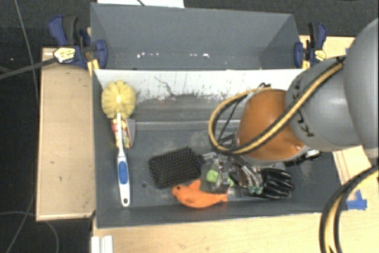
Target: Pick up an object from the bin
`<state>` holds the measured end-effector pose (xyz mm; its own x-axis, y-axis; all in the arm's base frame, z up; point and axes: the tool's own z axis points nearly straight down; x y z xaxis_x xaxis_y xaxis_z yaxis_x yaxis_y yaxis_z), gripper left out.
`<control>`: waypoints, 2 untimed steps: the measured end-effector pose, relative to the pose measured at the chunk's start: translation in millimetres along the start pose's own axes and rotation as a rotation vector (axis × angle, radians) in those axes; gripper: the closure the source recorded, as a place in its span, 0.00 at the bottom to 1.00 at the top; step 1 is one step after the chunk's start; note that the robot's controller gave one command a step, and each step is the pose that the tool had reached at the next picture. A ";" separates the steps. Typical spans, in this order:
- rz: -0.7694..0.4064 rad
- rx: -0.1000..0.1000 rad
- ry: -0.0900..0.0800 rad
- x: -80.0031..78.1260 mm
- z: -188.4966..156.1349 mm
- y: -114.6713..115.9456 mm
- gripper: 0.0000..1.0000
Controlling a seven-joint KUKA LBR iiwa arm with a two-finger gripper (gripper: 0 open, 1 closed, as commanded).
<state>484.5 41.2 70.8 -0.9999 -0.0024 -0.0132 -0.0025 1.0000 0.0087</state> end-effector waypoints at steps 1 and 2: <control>-0.036 -0.001 -0.002 6.1 -120.8 14.6 1.00; -0.037 -0.001 -0.002 6.1 -120.8 14.6 1.00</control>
Offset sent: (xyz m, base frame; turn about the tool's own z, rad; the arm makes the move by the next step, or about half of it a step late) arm 0.0000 0.0000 0.0000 0.0000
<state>476.8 54.7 191.6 -0.9991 -0.0391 -0.0160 -0.0392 0.9992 0.0089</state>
